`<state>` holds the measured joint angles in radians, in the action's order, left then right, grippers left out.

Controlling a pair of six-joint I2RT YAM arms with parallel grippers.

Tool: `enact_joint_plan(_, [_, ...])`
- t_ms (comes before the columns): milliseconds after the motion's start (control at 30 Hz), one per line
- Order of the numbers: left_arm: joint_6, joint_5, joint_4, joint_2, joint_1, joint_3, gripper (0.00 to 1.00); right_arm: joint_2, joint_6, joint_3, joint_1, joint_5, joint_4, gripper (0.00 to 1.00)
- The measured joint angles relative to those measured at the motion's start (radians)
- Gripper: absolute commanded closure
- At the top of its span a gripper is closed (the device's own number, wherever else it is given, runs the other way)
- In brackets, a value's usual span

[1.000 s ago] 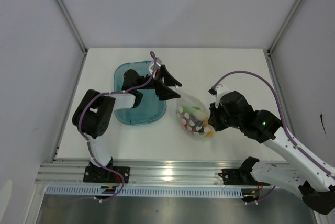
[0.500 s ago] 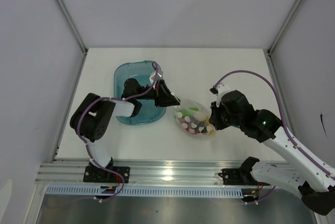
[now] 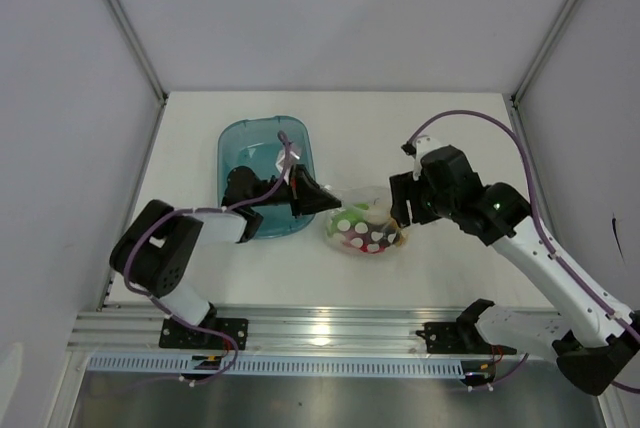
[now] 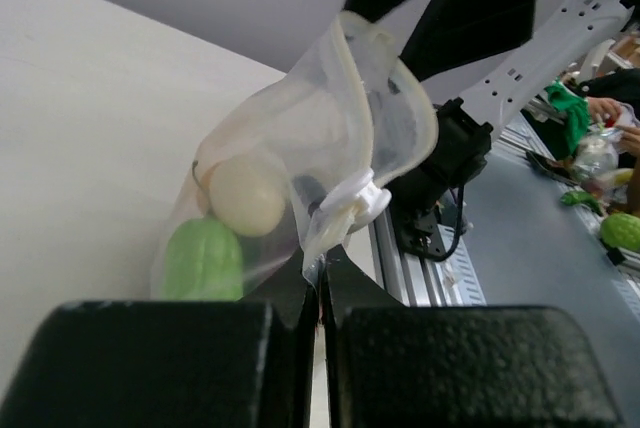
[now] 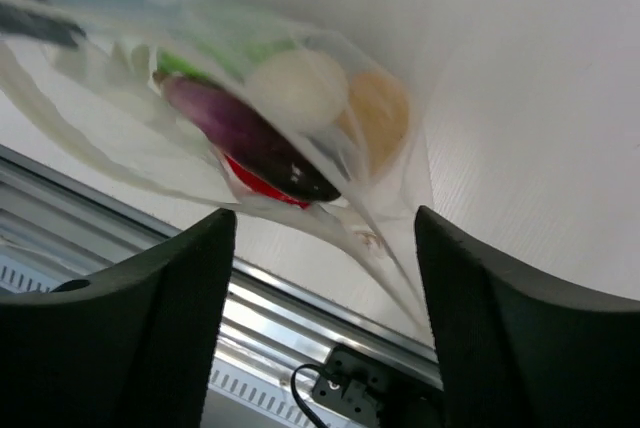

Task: Place the food in the zip-top bag and seal the zipper
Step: Zip the zipper food storage bag at the center of the board.

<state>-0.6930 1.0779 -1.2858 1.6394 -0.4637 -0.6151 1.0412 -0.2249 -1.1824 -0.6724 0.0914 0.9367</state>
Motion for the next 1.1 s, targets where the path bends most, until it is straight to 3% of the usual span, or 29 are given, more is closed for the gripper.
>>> enact_joint_plan(67, [0.034, -0.032, 0.026, -0.056, -0.022, 0.016, 0.99, 0.033, 0.021, -0.061, 0.0, 0.002, 0.01, 0.13])
enact_joint_plan(100, [0.07, -0.055, 0.071, -0.103, -0.042, 0.017, 1.0, 0.05, 0.034, -0.097, 0.0, -0.001, 0.01, 0.01])
enact_joint_plan(267, [0.249, -0.138, 0.346, -0.274, -0.146, -0.063, 0.99, 0.133, 0.112, -0.243, -0.037, -0.029, 0.0, 0.01])
enact_joint_plan(433, [0.265, -0.156, 0.413, -0.278, -0.159, -0.075, 0.99, 0.216, 0.182, -0.301, -0.138, -0.037, -0.02, 0.01])
enact_joint_plan(467, [0.263, -0.155, 0.42, -0.268, -0.159, -0.073, 0.99, 0.229, 0.198, -0.314, -0.15, -0.046, -0.023, 0.02])
enact_joint_plan(600, [0.249, -0.138, 0.444, -0.244, -0.16, -0.069, 0.99, 0.253, 0.247, -0.362, -0.171, -0.097, -0.035, 0.22])
enact_joint_plan(733, [0.252, -0.131, 0.493, -0.245, -0.16, -0.073, 0.99, 0.253, 0.286, -0.386, -0.171, -0.157, -0.042, 0.29])
enact_joint_plan(867, [0.259, -0.14, 0.568, -0.259, -0.161, -0.076, 0.99, 0.254, 0.305, -0.386, -0.171, -0.193, -0.041, 0.47])
enact_joint_plan(1100, [0.28, -0.168, 0.683, -0.308, -0.165, -0.096, 0.99, 0.273, 0.305, -0.386, -0.213, -0.216, -0.042, 0.5])
